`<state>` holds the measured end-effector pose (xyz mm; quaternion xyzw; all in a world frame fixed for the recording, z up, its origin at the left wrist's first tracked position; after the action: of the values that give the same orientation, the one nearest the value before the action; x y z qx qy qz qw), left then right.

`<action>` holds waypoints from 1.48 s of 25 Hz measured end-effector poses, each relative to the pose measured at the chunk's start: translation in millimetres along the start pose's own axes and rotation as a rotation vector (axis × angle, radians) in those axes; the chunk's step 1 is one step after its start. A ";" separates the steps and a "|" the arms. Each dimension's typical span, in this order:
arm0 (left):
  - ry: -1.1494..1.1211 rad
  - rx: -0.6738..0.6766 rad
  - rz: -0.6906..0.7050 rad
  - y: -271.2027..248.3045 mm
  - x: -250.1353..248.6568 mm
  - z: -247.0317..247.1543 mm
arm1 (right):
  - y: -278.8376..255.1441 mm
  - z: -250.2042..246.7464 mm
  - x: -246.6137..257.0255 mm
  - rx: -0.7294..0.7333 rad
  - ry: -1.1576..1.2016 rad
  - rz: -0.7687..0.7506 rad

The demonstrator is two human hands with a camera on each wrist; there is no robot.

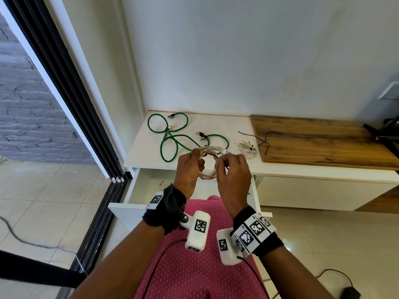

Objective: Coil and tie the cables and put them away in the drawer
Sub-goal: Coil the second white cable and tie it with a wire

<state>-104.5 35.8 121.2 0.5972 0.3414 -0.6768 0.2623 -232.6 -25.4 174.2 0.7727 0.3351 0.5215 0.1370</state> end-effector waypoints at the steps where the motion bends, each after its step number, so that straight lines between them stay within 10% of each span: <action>1: -0.001 -0.007 0.005 0.1 -0.6 -0.8 | 0.7 0.2 -8.5 0.001 0.068 0.092; 14: 0.202 -0.073 0.239 -1.0 -15.9 -8.5 | 3.1 18.6 -15.9 0.224 0.242 0.329; 21: 0.644 -0.183 0.383 0.0 -18.9 -25.4 | -0.4 2.2 -13.3 0.494 0.875 0.765; 27: 0.682 -0.162 0.428 -7.9 -25.7 -16.9 | -12.3 -9.2 3.5 0.656 1.184 0.735; 37: 0.649 -0.142 0.394 -10.2 -22.0 -19.6 | 12.3 -35.9 6.8 0.338 1.023 0.355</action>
<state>-96.7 56.3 143.3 0.8148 0.3314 -0.3638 0.3064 -258.7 -34.9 201.1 0.4773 0.3026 0.7837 -0.2579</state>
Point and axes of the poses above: each hand's wrist, its own y-axis towards the middle knuckle, its own z-axis out of the palm, x = y × z, the point moved 9 cm from there along y, towards the middle knuckle, and after that the axes turned 11 degrees about y, right-handed, at the moved point
